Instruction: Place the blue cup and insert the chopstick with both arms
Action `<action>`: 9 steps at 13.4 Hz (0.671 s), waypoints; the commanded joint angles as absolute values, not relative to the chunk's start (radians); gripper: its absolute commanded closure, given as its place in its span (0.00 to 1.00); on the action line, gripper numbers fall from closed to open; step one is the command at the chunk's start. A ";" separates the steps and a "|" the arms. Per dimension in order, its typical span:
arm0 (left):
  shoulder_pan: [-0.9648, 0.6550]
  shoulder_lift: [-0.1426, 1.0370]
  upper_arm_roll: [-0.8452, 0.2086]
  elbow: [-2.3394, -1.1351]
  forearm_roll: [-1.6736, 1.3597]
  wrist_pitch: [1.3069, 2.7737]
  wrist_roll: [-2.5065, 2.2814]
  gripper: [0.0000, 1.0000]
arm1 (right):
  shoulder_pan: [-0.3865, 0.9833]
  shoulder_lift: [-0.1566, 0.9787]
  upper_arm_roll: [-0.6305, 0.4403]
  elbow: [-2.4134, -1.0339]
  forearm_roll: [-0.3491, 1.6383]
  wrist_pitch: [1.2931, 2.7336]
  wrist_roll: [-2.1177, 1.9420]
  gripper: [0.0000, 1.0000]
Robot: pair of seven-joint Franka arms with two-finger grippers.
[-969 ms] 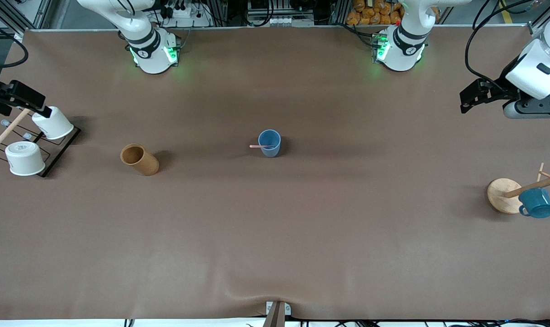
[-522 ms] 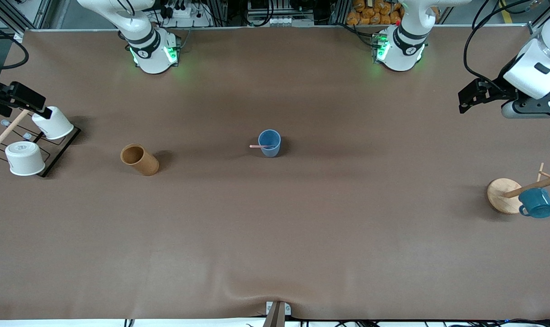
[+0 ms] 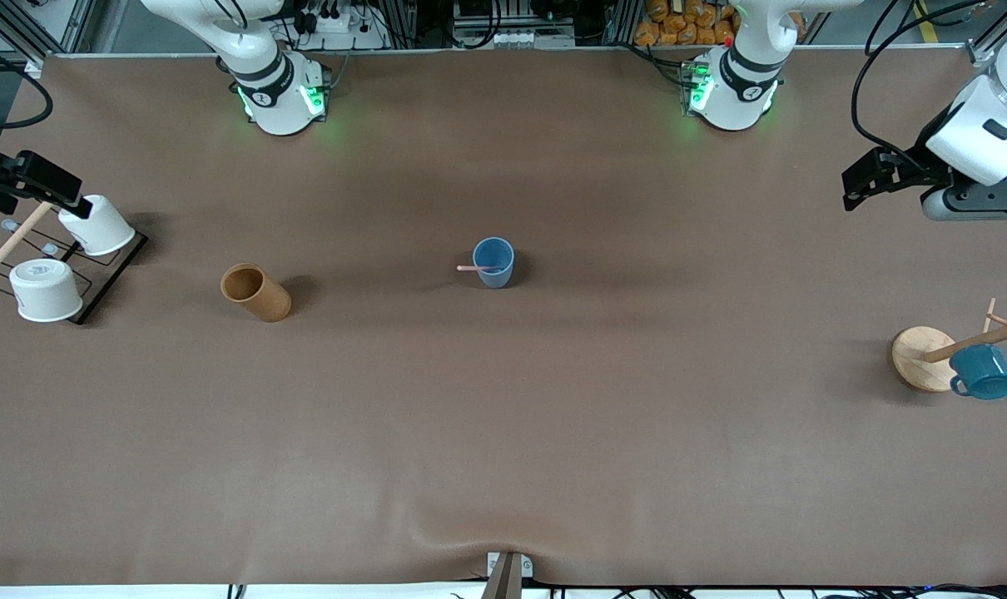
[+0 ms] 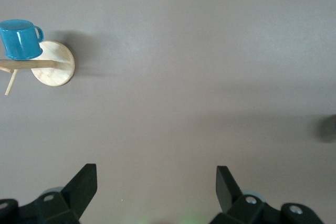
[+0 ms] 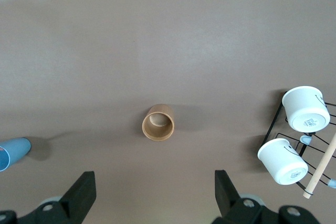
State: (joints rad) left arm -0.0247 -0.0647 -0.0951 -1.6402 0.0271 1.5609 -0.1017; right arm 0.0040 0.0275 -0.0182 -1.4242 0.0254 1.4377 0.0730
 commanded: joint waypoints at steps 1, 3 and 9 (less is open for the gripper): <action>-0.018 -0.055 -0.089 -1.612 0.018 1.552 -0.083 0.00 | 0.015 0.037 -0.018 -1.401 0.000 1.433 0.069 0.00; -0.018 -0.055 -0.089 -1.612 0.020 1.548 -0.083 0.00 | 0.015 0.038 -0.020 -1.401 0.000 1.433 0.069 0.00; -0.020 -0.063 -0.089 -1.611 0.014 1.523 -0.081 0.00 | 0.018 0.038 -0.020 -1.401 0.000 1.433 0.071 0.00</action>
